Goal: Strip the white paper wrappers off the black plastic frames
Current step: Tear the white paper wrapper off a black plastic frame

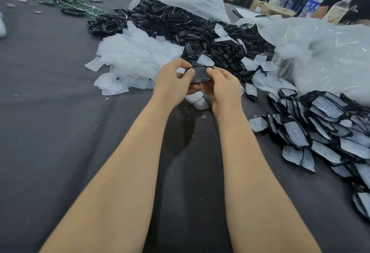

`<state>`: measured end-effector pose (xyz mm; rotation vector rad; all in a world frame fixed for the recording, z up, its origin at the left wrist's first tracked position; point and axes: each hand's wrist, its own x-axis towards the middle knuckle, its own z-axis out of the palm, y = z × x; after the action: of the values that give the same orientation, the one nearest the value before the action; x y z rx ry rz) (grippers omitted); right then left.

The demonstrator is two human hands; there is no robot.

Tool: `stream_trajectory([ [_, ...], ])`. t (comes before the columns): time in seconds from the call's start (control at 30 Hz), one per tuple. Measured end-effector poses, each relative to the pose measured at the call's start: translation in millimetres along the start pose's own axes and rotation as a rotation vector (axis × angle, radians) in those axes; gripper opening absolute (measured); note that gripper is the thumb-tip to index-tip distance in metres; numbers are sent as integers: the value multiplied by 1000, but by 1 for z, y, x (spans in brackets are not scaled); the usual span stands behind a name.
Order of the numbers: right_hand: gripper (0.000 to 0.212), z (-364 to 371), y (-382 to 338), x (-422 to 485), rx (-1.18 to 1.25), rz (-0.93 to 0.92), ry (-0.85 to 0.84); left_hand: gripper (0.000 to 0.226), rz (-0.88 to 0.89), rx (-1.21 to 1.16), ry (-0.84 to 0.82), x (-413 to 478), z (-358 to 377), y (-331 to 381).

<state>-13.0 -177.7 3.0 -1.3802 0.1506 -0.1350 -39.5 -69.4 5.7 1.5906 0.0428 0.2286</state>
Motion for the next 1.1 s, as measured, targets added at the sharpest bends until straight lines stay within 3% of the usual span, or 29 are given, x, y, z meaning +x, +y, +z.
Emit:
stream_trajectory([
  [0.3, 8, -2, 7, 3, -250, -185, 33, 5, 19, 20, 34, 1, 3, -4],
  [0.47, 7, -3, 7, 3, -260, -171, 67, 19, 3, 50, -25, 0, 2, -4],
  [0.67, 12, 2, 4, -4, -435, -191, -70, 18, -33, 45, 44, 3, -1, -5],
  [0.87, 14, 4, 3, -7, -415, -208, -18, 20, 2, 33, 72, 0, 1, -3],
  [0.97, 27, 4, 2, -7, -415, -181, -33, 23, 6, 86, 92, 0, 1, -4],
  [1.1, 18, 2, -2, -10, -376, -184, -102, 25, -30, 42, 80, 1, -2, -2],
])
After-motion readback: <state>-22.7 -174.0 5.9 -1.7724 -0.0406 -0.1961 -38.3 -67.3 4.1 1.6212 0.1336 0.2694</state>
